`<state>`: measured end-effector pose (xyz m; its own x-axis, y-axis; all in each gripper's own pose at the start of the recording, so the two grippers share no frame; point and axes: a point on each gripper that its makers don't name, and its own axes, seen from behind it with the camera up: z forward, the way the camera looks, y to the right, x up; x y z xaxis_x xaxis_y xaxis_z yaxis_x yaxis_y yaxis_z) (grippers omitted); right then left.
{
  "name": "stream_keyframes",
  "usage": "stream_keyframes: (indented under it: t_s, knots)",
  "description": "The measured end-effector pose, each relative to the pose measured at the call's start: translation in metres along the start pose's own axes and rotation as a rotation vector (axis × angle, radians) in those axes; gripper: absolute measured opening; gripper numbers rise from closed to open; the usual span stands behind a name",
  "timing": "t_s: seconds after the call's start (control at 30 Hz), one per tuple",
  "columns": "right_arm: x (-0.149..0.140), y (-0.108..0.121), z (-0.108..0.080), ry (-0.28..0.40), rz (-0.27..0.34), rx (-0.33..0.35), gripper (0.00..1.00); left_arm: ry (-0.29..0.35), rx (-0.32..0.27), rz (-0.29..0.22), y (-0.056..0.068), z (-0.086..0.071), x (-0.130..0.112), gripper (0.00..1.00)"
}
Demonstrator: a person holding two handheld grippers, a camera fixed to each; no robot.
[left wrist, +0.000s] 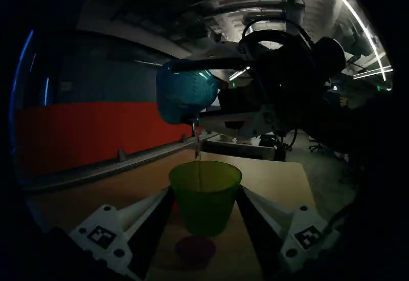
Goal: Pour water
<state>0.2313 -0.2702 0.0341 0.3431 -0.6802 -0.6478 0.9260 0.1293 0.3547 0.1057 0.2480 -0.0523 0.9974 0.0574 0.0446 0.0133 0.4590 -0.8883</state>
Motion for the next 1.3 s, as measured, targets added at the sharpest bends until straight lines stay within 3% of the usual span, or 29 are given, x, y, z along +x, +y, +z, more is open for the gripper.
stream_keyframes:
  t_s: [1.3]
  knots:
    - [-0.0041, 0.0079, -0.0034, -0.013, -0.111, -0.021, 0.96, 0.004, -0.007, 0.016, 0.0081, 0.0037, 0.0033, 0.84]
